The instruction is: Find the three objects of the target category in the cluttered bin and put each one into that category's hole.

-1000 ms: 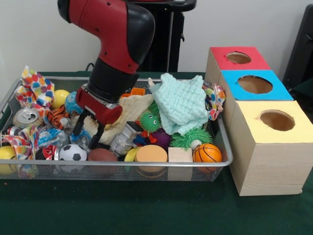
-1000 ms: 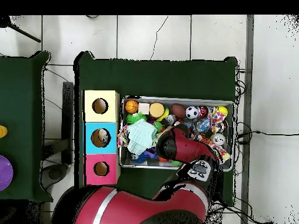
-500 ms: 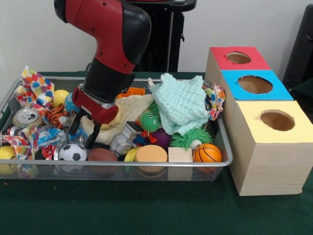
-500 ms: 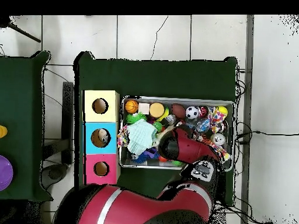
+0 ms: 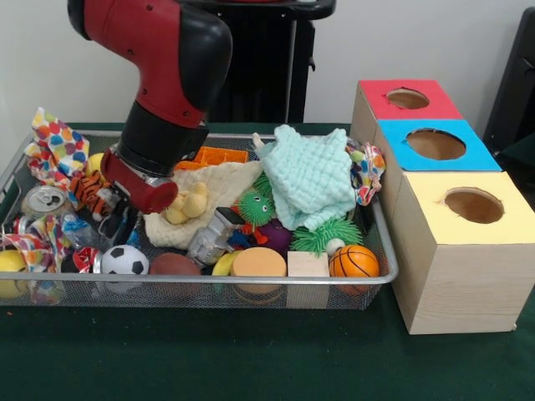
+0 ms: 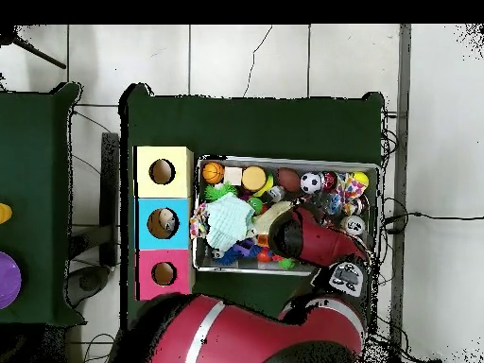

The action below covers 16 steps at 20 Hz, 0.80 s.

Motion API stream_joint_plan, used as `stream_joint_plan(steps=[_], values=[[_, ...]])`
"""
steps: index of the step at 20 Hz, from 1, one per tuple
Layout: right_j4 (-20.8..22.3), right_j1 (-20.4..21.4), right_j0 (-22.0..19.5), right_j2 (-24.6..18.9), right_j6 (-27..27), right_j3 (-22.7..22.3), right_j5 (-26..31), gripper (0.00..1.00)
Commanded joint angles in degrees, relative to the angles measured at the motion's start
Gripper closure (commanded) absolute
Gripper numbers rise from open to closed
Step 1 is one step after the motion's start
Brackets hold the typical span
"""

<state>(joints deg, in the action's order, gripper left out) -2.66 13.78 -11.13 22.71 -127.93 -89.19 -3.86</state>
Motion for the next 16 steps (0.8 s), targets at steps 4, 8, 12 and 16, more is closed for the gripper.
stream_joint_plan(steps=[4,8,12,16], values=[[3.7,-2.5,-5.9,-13.7,1.6,2.6,10.8,1.0],[4.0,-1.1,-5.8,-13.9,1.2,2.3,11.6,1.0],[4.4,2.6,-3.5,-11.6,0.9,1.4,12.8,1.0],[5.5,8.8,-1.1,-9.4,2.3,0.3,16.4,1.0]])
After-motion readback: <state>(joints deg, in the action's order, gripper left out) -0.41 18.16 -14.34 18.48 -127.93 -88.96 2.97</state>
